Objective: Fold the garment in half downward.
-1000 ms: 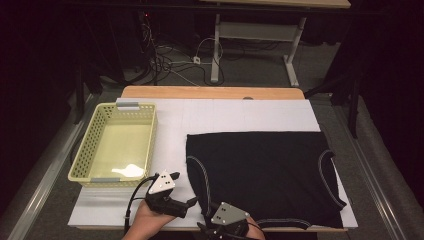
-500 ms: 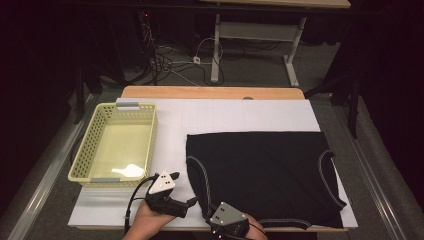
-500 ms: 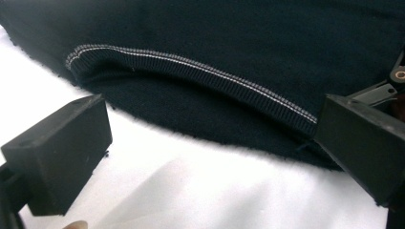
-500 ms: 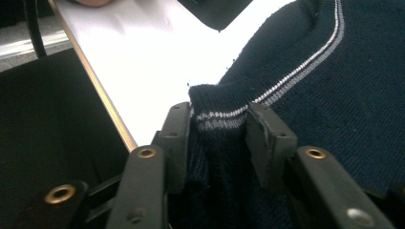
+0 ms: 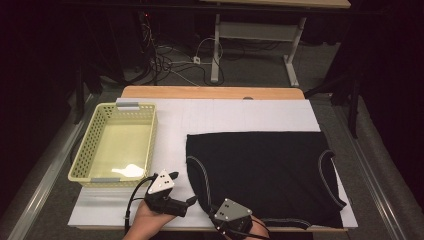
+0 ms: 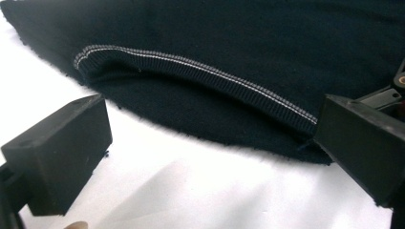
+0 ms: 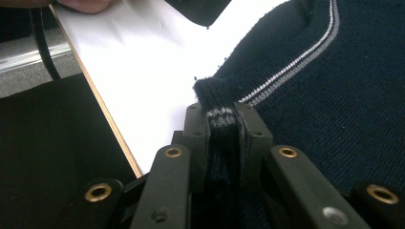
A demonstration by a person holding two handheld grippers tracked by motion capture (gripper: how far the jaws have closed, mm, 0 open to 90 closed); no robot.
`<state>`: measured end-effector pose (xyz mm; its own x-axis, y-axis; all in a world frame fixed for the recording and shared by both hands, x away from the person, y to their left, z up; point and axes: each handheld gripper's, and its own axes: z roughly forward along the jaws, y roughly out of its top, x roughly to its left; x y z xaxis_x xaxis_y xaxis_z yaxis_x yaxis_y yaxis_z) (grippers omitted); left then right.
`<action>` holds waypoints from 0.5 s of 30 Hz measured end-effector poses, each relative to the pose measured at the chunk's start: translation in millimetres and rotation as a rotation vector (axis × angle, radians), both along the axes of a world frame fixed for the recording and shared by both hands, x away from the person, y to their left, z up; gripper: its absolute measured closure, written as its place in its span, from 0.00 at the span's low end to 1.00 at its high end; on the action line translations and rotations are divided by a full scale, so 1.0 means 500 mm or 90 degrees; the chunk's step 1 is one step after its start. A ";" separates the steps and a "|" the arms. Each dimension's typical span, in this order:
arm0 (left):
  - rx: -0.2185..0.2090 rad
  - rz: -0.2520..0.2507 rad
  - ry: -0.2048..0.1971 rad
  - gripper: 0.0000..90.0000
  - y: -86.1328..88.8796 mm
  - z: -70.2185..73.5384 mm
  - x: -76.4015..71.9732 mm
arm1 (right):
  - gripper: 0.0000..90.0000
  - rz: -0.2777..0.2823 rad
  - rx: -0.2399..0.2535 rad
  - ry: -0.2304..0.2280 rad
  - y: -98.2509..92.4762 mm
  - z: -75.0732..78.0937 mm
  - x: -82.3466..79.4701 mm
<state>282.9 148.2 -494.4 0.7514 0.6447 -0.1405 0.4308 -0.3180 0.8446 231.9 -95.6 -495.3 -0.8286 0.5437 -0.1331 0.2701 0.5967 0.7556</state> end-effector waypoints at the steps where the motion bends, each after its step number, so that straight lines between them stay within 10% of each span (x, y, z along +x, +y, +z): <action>1: 0.000 0.003 0.002 0.00 0.000 0.000 0.001 | 0.87 0.001 -0.001 -0.001 0.000 0.000 0.000; 15: -0.004 0.007 0.000 0.00 0.001 0.000 0.000 | 0.87 0.017 -0.001 -0.006 -0.003 -0.001 0.003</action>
<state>282.8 148.9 -494.3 0.7438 0.6523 -0.1455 0.4350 -0.3072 0.8464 233.3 -97.3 -495.8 -0.8414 0.5216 -0.1414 0.2476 0.6046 0.7571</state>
